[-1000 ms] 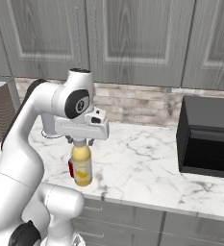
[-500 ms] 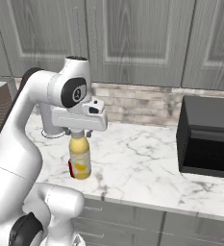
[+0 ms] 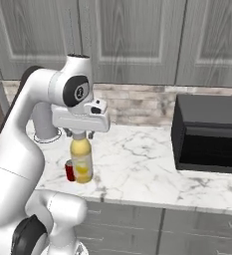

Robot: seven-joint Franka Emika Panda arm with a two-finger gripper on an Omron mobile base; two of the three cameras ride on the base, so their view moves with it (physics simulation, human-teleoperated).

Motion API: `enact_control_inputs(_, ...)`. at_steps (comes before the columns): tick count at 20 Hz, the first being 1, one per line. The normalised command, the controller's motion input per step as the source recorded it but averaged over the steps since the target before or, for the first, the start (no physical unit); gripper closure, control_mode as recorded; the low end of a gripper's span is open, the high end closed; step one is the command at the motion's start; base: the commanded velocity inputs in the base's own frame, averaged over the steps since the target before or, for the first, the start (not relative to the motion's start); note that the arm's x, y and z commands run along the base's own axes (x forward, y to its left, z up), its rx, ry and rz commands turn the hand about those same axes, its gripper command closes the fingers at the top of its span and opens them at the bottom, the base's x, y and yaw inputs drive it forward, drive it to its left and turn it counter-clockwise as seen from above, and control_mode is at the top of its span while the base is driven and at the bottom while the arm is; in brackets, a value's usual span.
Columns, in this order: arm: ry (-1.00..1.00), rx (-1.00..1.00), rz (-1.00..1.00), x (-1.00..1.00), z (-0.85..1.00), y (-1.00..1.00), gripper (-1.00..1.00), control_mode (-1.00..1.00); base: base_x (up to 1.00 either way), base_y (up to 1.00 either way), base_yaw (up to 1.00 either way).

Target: Move the drinks to the dining counter.

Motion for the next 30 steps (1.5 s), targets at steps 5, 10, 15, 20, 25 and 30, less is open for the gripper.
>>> enact_control_inputs(5, 0.00, 0.00, 0.00, 0.00, 0.00, 0.00, 1.00, 1.00, -0.54, -0.02, -0.58)
enact_control_inputs(10, 0.00, 0.00, 0.00, 0.00, 0.00, 0.00, 1.00, 1.00, -0.49, -0.05, -0.73)
enact_control_inputs(15, 0.00, 0.00, 0.00, 0.00, 0.00, 0.00, 1.00, 1.00, -0.42, -0.22, -0.76)
enact_control_inputs(20, 0.00, 0.00, 0.00, 0.00, 0.00, 0.00, 1.00, 1.00, -0.40, -0.27, -0.77)
enact_control_inputs(25, 0.00, 0.00, 0.00, 0.00, 0.00, 0.00, 1.00, 1.00, -0.21, -0.27, -0.74)
enact_control_inputs(30, 0.00, 0.00, 0.00, 0.00, 0.00, 0.00, 1.00, 1.00, -0.04, -0.21, -0.75)
